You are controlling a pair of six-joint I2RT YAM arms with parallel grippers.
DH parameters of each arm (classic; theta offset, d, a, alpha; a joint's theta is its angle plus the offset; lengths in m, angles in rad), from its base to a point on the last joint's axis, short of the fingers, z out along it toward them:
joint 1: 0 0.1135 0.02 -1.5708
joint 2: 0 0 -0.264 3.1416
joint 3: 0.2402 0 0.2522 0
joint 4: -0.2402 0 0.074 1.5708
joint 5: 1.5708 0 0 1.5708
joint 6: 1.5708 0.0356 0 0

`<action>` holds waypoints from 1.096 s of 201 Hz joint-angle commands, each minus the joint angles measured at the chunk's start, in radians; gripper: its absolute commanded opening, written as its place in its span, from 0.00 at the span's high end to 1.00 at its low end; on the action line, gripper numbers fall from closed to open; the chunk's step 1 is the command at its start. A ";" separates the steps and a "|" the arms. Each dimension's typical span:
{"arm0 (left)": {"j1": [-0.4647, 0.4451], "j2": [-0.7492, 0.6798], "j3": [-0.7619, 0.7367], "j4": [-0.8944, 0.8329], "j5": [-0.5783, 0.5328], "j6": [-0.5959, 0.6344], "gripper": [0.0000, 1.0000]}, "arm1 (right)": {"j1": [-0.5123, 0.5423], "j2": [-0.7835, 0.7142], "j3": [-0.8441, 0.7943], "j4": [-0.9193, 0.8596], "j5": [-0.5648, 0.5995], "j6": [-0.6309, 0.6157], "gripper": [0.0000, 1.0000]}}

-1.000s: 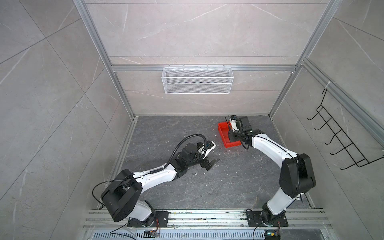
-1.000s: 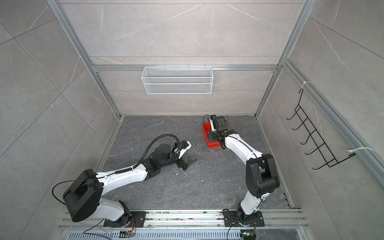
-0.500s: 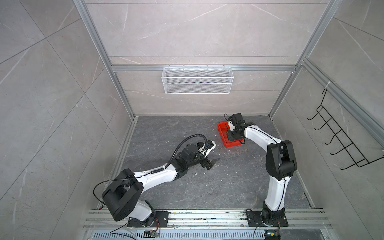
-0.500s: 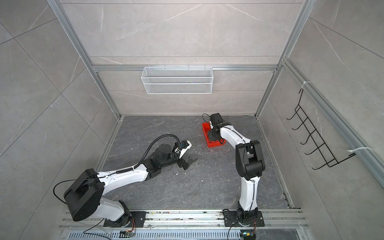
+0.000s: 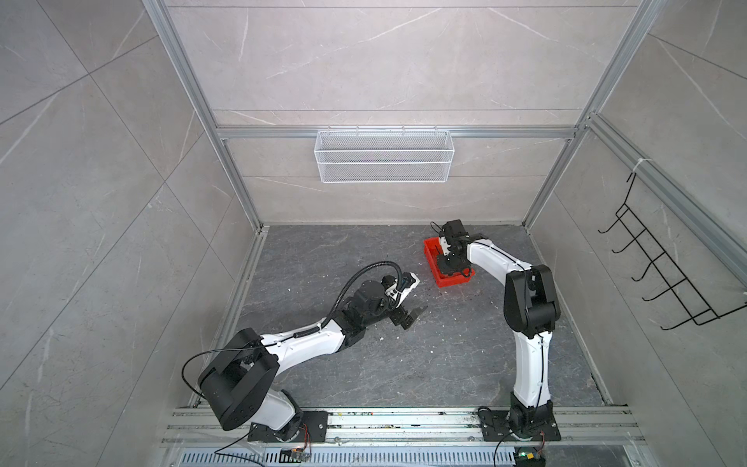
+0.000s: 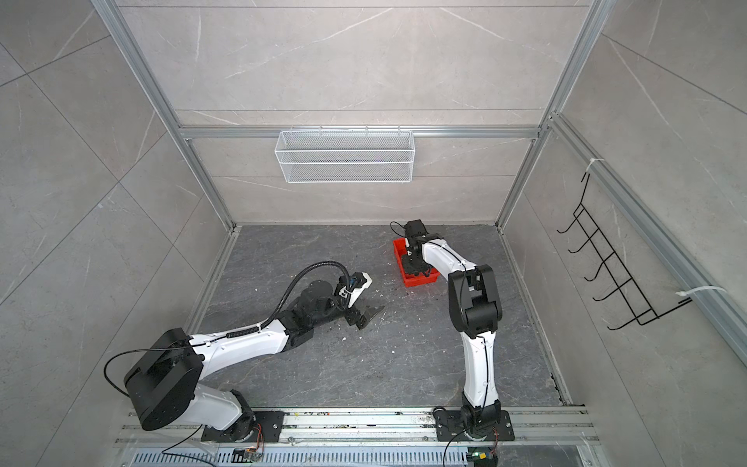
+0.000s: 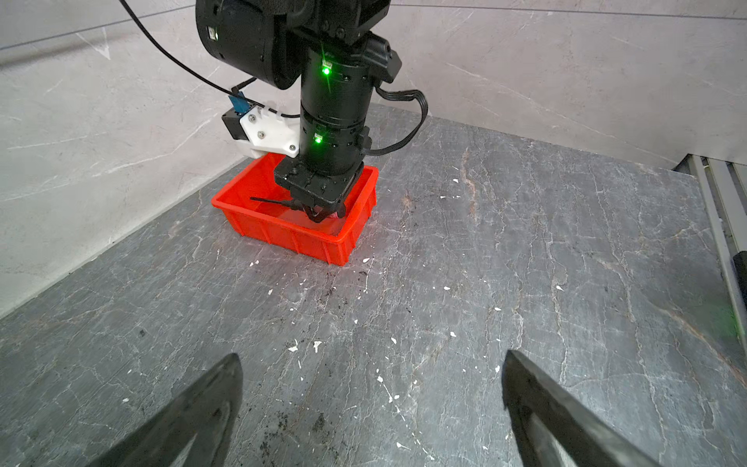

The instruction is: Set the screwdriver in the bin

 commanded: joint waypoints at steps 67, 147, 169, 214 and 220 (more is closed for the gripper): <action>0.000 -0.038 -0.033 0.062 -0.080 -0.002 0.00 | -0.001 -0.033 -0.020 0.026 0.016 0.009 0.64; 0.014 -0.076 -0.063 0.012 -0.071 0.058 0.00 | -0.002 -0.379 -0.314 0.234 0.064 -0.010 0.13; 0.050 -0.095 -0.085 0.010 -0.069 0.037 0.00 | -0.003 -0.525 -0.463 0.345 0.064 -0.025 0.03; 0.198 -0.176 -0.175 0.013 -0.106 -0.007 0.00 | -0.002 -0.839 -0.792 0.575 0.054 -0.037 0.01; 0.218 -0.189 -0.190 0.013 -0.127 -0.008 0.00 | -0.002 -0.881 -0.840 0.606 0.057 -0.035 0.01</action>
